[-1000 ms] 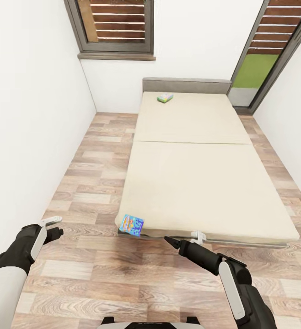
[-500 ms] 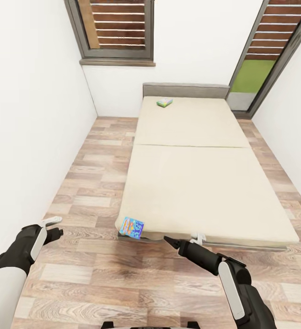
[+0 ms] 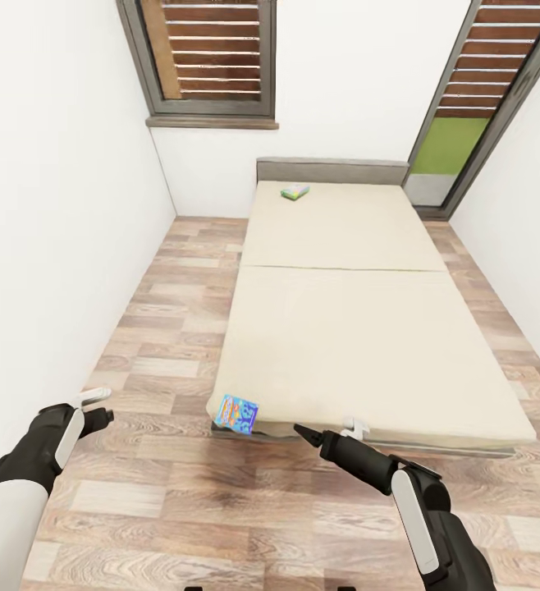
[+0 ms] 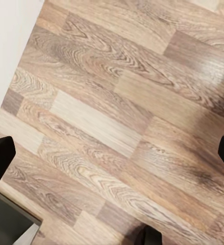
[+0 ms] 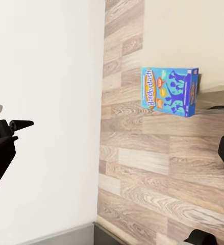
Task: Put all the toys in the child's room - the three board games (two on the bed and one on the table), the two jigsaw puzzles on the table, and the tennis ball on the table - inside the toy box on the table in the child's room.
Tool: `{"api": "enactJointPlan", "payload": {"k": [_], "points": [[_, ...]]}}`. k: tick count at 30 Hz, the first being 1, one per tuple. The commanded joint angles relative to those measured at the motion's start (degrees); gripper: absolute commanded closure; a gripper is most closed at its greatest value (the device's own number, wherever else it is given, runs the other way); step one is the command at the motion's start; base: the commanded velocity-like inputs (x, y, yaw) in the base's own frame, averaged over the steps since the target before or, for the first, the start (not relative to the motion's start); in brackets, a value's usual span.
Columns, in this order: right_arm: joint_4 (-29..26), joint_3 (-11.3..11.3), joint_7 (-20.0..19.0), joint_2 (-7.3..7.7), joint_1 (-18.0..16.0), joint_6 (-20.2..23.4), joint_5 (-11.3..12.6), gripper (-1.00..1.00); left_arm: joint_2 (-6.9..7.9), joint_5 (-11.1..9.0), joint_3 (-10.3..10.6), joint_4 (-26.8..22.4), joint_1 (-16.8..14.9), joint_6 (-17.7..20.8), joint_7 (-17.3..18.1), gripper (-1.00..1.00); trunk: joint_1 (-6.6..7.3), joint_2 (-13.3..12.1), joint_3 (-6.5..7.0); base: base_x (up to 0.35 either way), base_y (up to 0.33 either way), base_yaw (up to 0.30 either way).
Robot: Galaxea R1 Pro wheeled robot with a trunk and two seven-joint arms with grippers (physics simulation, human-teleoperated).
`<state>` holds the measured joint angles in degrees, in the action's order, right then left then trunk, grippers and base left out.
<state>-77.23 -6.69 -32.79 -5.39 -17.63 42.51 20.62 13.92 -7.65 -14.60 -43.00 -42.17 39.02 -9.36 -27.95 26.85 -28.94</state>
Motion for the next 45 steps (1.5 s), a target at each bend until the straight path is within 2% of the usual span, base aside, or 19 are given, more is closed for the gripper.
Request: {"api": "enactJointPlan", "payload": {"k": [1,28,45], "points": [[0.0,-0.2,-0.2,-0.08,0.0,0.4,0.1,-1.0,0.0,-0.6,0.0,-0.1,0.0,0.2,-0.4,-1.0,-0.03,0.1,0.02,0.0,0.0,0.0],[0.3,-0.1,-0.1,-0.25,0.0,0.4,-0.1,-1.0,-0.15,-0.6,0.0,-0.1,0.1,0.0,-0.4,-1.0,-0.03,0.1,2.59,0.0,0.0,0.0],[2.5,0.1,-0.1,-0.33,0.0,0.2,-0.2,-1.0,-0.12,-0.6,0.0,-0.1,0.2,0.0,-0.4,-1.0,-0.03,0.1,4.2,0.0,0.0,0.0]]}}
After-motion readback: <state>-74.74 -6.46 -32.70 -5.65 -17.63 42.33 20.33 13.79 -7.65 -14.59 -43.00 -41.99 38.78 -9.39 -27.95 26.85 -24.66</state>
